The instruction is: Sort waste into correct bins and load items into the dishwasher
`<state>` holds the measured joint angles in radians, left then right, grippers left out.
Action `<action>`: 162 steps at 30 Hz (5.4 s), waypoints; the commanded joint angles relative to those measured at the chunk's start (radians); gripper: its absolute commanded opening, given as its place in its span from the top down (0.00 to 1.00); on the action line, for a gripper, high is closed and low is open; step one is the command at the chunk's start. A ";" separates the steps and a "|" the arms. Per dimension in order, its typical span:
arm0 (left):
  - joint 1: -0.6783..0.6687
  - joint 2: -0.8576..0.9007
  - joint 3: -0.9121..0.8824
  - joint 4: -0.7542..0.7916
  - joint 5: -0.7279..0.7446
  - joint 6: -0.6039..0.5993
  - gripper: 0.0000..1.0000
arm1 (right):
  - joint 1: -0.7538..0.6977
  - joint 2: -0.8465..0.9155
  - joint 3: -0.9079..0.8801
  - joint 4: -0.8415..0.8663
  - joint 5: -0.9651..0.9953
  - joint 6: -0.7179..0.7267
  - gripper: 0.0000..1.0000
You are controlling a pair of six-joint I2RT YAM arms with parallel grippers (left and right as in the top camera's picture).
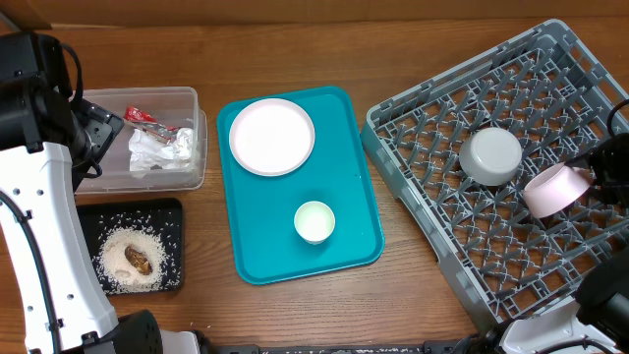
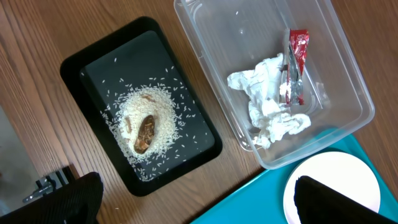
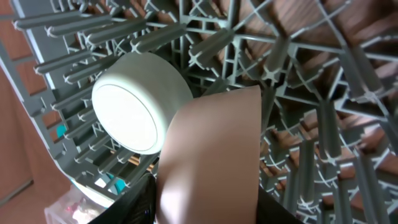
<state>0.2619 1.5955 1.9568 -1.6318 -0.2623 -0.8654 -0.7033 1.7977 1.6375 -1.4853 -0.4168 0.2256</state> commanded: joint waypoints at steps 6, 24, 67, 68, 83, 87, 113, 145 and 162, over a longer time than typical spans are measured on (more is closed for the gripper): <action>0.000 0.003 0.004 -0.002 -0.002 -0.018 0.00 | -0.002 -0.035 0.055 -0.046 0.372 0.172 0.59; 0.000 0.003 0.004 -0.002 -0.002 -0.018 0.00 | -0.002 -0.044 0.055 -0.073 0.371 0.180 0.00; 0.000 0.003 0.004 -0.002 -0.002 -0.018 0.00 | 0.092 -0.163 -0.310 0.126 0.293 0.183 0.96; 0.000 0.003 0.004 -0.002 -0.002 -0.018 0.00 | 0.097 -0.163 -0.310 0.122 0.266 0.158 0.96; 0.000 0.003 0.004 -0.002 -0.002 -0.018 0.00 | 0.161 -0.214 -0.291 0.056 -0.065 -0.064 0.96; 0.000 0.003 0.004 -0.002 -0.002 -0.018 0.00 | 0.194 -0.262 -0.291 0.056 -0.329 -0.287 0.90; 0.000 0.003 0.004 -0.002 -0.002 -0.018 0.00 | 0.894 -0.203 -0.298 0.359 0.295 -0.186 0.23; 0.000 0.003 0.004 -0.002 -0.002 -0.018 0.00 | 0.990 -0.012 -0.364 0.556 0.292 -0.114 0.62; 0.000 0.003 0.004 -0.002 -0.002 -0.018 0.00 | 0.989 -0.012 -0.364 0.809 0.320 0.046 0.96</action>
<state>0.2619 1.5955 1.9568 -1.6318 -0.2623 -0.8654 0.2958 1.7859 1.2739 -0.7010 -0.0177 0.0757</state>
